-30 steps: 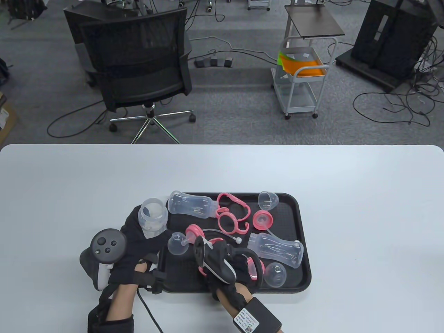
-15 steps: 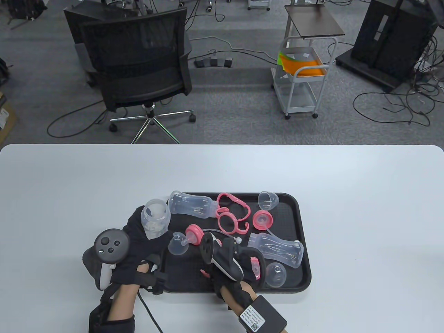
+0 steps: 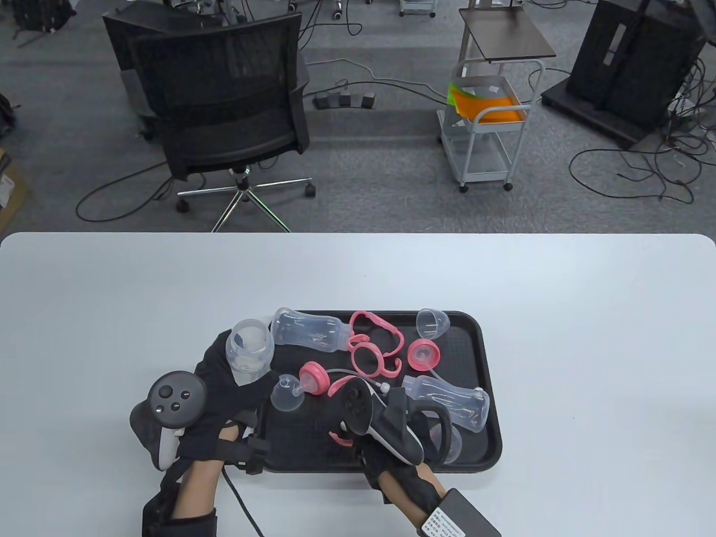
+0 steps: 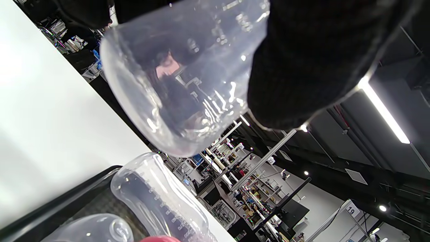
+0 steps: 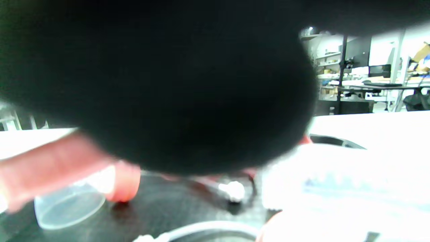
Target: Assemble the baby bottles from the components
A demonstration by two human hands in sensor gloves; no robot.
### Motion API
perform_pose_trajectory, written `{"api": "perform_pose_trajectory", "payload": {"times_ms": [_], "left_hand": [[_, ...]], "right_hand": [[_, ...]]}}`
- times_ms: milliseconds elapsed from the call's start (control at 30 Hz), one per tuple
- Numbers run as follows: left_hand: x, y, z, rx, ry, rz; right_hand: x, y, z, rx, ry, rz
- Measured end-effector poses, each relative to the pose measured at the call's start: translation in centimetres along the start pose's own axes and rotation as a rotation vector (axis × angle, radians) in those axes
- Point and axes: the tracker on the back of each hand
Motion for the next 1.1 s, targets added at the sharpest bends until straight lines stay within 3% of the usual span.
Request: {"api": "perform_pose_trajectory", "payload": {"times_ms": [333,500,667,900,1100], "left_hand": [[-0.5,-0.8,0.2,-0.058,0.026,-0.037],[-1.0,-1.0,0.2,-0.083,0.049,-0.045],[-1.3,-1.3,0.3,-0.116,0.079,-0.056],[-2.2,-2.0,0.4,-0.181,0.154,-0.093],[-3.0,-2.5,0.4,-0.238,0.245,-0.11]], "right_hand": [[-3.1,3.1,0.5,-0.022,0.119,-0.162],[-3.5,4.7,0.6,-0.037,0.169,-0.241],[-3.8,6.4,1.2,-0.035,0.34,-0.268],[-3.7,8.5,1.0,-0.096,0.352,-0.419],[-4.1,9.7,1.6,-0.075,0.435,-0.489]]}}
Point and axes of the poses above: the tracker on the back of each hand, its own y axis roughly to the little-finger side, its own z axis roughly from the fingertips to the wrist, x = y × z, and after that the axes turned 1 degree about x, right-handed
